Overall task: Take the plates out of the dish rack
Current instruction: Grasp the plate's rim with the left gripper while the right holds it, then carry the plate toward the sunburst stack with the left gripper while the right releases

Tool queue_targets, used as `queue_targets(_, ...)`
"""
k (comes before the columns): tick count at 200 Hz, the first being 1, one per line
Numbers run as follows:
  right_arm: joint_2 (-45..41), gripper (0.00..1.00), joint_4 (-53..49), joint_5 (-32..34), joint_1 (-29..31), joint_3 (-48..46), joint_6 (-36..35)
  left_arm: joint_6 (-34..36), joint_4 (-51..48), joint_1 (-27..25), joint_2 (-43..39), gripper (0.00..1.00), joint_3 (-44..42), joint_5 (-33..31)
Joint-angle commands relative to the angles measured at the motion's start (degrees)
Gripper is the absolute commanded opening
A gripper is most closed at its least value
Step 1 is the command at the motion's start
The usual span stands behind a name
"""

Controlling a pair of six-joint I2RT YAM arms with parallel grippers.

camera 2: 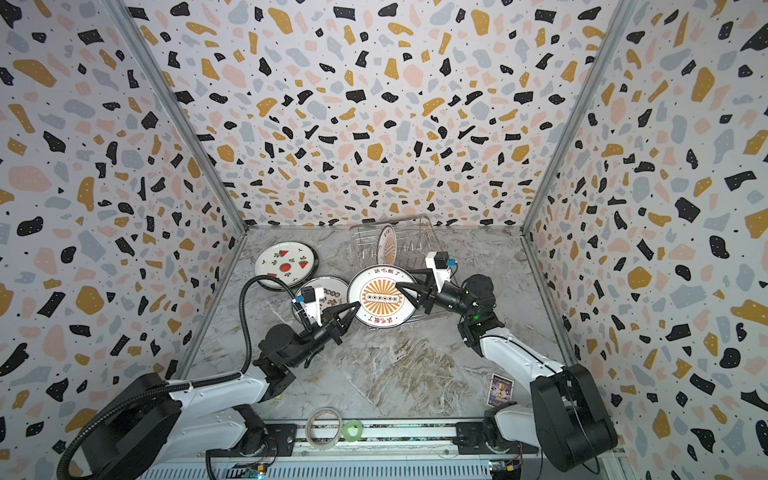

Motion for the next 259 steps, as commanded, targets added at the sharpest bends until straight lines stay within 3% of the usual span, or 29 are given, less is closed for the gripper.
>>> queue_targets(1,-1.43,0.62,-0.99,3.07,-0.33,1.47,-0.5,1.0,3.59,0.32,-3.15,0.0,-0.53,-2.1)
queue_targets(44,-2.76,0.8,-1.62,6.24,-0.55,0.08,-0.5,0.47,-4.54,1.55,-8.07,0.0,-1.27,-11.91)
queue_targets(58,-3.64,0.95,-2.38,7.18,-0.61,-0.42,-1.22,-1.29,-4.1,3.44,-8.78,0.0,-2.22,-12.66)
queue_targets(73,-4.49,0.98,-3.21,7.72,-0.53,-0.68,-1.7,-3.78,-1.98,5.8,-8.97,0.0,-3.77,-12.0)
queue_targets(92,-5.84,0.99,-3.35,10.95,0.26,-1.38,-1.77,-7.01,-1.69,8.94,-8.64,0.0,-4.57,-11.14)
queue_targets(107,-6.86,0.99,-4.25,17.31,2.21,-1.74,-2.57,-10.6,-2.22,11.23,-8.24,0.0,-5.17,-11.48)
queue_targets(148,-5.64,0.99,-6.32,30.72,11.58,-0.04,-7.48,-18.11,-4.03,16.07,-8.74,0.0,-7.13,-13.23)
queue_targets(211,6.47,0.99,-17.83,41.69,22.62,13.04,-13.64,-25.3,-9.35,21.53,-10.56,0.0,-8.71,-12.24)
queue_targets(238,11.54,0.99,-20.06,42.89,26.22,17.62,-16.46,-26.91,-10.27,22.16,-11.25,0.0,-9.48,-12.11)
queue_targets(259,15.25,0.99,-22.13,44.32,28.38,21.08,-18.01,-28.96,-18.78,22.47,-11.48,0.0,-7.38,-13.62)
